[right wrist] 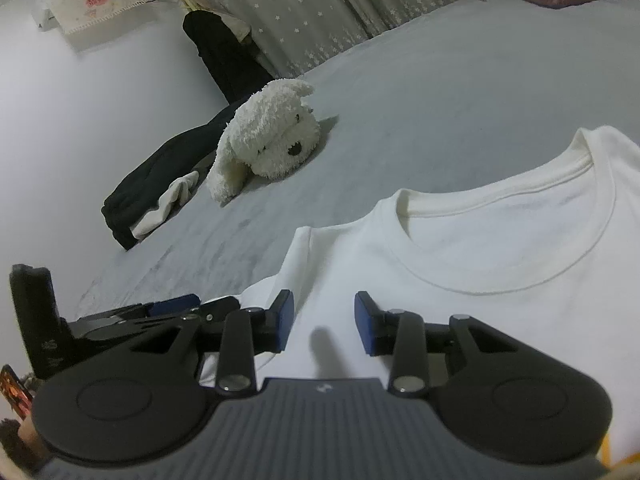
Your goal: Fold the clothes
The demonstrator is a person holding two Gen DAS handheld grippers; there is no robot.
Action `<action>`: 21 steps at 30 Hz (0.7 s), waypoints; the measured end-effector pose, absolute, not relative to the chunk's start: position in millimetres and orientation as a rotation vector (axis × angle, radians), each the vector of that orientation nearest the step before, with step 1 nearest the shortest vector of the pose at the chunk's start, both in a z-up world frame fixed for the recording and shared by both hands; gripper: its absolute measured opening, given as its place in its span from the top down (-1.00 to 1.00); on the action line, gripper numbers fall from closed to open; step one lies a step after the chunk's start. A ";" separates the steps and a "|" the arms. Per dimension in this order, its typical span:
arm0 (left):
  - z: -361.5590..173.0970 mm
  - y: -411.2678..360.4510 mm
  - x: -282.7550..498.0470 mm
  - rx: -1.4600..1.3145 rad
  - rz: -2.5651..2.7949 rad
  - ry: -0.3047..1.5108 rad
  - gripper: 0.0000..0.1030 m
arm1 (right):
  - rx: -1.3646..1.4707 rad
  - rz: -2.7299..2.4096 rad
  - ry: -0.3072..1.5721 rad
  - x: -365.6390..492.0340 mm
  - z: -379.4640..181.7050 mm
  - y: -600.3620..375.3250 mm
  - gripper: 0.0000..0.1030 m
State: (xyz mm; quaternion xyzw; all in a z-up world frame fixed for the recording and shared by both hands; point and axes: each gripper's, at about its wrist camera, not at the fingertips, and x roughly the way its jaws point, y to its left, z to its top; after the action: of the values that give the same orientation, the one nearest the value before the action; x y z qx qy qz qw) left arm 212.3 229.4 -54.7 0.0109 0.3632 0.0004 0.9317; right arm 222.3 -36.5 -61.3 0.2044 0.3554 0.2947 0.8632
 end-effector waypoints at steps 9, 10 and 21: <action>-56.0 212.5 194.5 -0.010 0.262 0.661 0.89 | 0.421 0.616 0.746 223.1 -62.4 -34.9 0.25; -60.6 213.7 196.6 -0.019 0.271 0.675 0.88 | 0.420 0.617 0.746 223.3 -62.9 -34.9 0.25; -22.7 187.4 203.7 -0.065 0.397 0.670 0.08 | 0.439 0.601 0.737 223.5 -61.3 -42.1 0.16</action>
State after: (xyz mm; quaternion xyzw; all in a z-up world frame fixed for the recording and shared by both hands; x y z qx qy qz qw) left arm 203.7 187.4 -22.7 -0.0319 0.3267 0.1933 0.9246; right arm 223.5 -42.1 -61.3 0.2098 0.3517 0.2868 0.8661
